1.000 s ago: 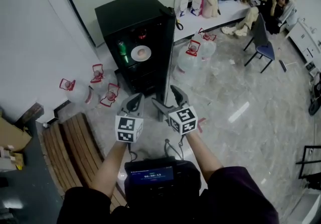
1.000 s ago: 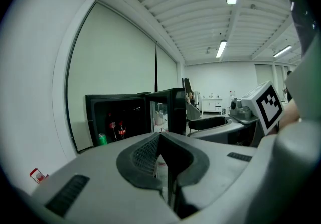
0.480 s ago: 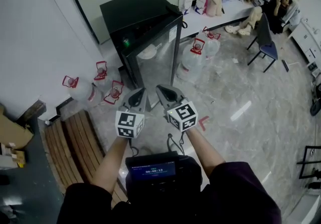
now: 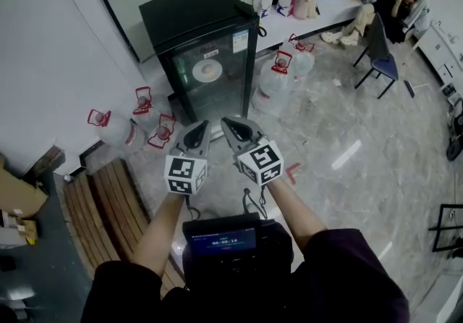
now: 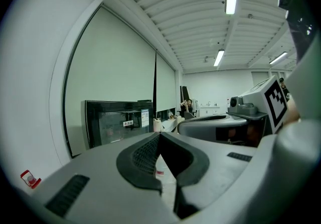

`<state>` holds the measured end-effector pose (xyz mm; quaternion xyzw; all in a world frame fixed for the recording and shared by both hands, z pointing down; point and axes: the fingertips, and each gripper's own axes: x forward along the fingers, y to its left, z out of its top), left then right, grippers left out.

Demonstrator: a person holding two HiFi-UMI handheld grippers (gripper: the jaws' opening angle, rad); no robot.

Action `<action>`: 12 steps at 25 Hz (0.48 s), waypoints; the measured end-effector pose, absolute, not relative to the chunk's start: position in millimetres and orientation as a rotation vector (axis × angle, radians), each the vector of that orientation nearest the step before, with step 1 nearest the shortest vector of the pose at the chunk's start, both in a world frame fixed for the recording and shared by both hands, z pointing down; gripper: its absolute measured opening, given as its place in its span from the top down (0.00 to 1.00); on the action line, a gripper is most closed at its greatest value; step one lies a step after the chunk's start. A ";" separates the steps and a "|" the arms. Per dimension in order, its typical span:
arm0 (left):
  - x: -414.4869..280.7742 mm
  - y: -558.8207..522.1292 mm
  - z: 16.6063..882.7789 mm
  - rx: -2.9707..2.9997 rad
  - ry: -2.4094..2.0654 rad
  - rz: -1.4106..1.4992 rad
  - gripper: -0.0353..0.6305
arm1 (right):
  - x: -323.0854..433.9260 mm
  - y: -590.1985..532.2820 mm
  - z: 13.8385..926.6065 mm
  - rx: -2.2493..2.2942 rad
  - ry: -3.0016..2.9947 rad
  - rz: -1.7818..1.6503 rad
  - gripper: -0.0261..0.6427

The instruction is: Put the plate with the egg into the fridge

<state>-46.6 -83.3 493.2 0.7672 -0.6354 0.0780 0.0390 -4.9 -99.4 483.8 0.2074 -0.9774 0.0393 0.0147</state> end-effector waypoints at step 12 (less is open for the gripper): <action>-52.5 -82.6 492.8 2.332 -1.972 0.215 0.93 | -6.6 -98.3 485.3 0.641 -3.037 0.108 0.95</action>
